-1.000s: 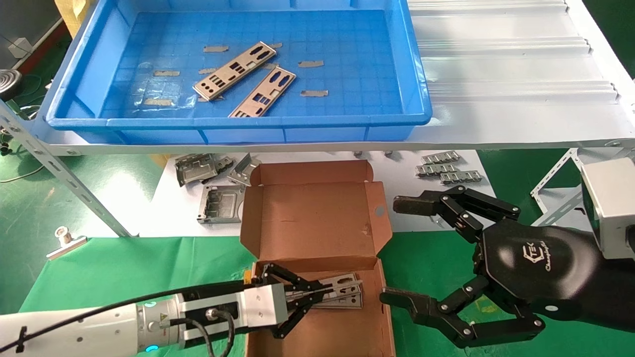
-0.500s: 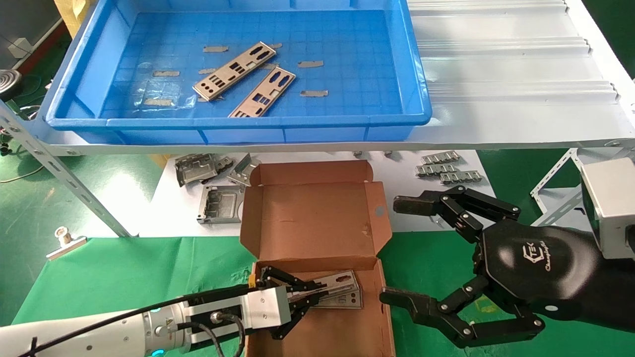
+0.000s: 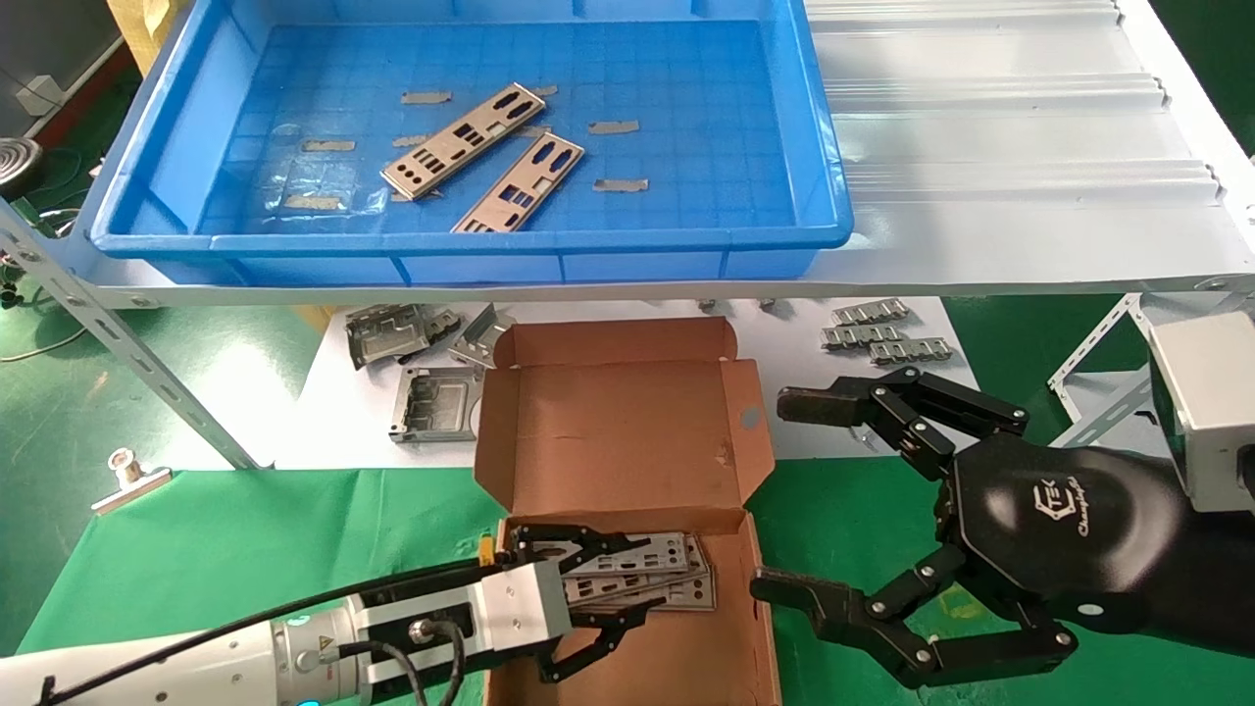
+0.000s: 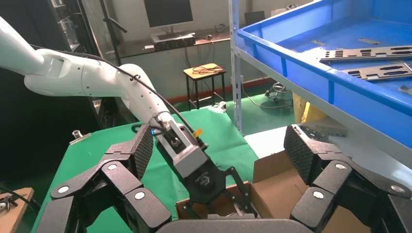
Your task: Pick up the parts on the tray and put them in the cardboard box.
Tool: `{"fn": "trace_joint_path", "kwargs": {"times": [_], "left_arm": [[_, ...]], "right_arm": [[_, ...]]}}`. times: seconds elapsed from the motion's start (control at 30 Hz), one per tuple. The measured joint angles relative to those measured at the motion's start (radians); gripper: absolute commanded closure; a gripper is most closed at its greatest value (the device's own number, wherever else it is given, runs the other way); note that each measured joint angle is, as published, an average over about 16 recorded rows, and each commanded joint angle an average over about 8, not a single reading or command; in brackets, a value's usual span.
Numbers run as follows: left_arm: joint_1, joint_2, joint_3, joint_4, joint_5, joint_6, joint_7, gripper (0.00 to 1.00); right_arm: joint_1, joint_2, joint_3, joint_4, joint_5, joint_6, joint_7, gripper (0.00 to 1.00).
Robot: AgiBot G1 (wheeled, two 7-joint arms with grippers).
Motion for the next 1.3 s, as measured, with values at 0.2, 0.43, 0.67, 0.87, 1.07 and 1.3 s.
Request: {"fn": "trace_joint_path", "kwargs": {"times": [0.2, 0.43, 0.67, 0.87, 1.07, 1.3], "left_arm": [[-0.005, -0.025, -0.017, 0.011, -0.086, 0.090, -0.046, 0.00], [-0.008, -0.056, -0.049, 0.050, -0.240, 0.256, -0.101, 0.00], [-0.005, -0.073, -0.080, 0.105, -0.380, 0.406, -0.136, 0.00], [-0.002, -0.076, -0.090, 0.126, -0.423, 0.451, -0.146, 0.00], [-0.006, -0.085, -0.096, 0.119, -0.422, 0.452, -0.156, 0.00], [-0.017, -0.109, -0.113, 0.099, -0.420, 0.462, -0.186, 0.00]], "right_arm": [[0.000, 0.000, 0.000, 0.000, 0.000, 0.000, 0.000, 0.00], [0.000, 0.000, 0.000, 0.000, 0.000, 0.000, 0.000, 0.00], [0.000, 0.000, 0.000, 0.000, 0.000, 0.000, 0.000, 0.00], [0.000, 0.000, 0.000, 0.000, 0.000, 0.000, 0.000, 0.00], [0.000, 0.000, 0.000, 0.000, 0.000, 0.000, 0.000, 0.00], [0.000, 0.000, 0.000, 0.000, 0.000, 0.000, 0.000, 0.00]]}}
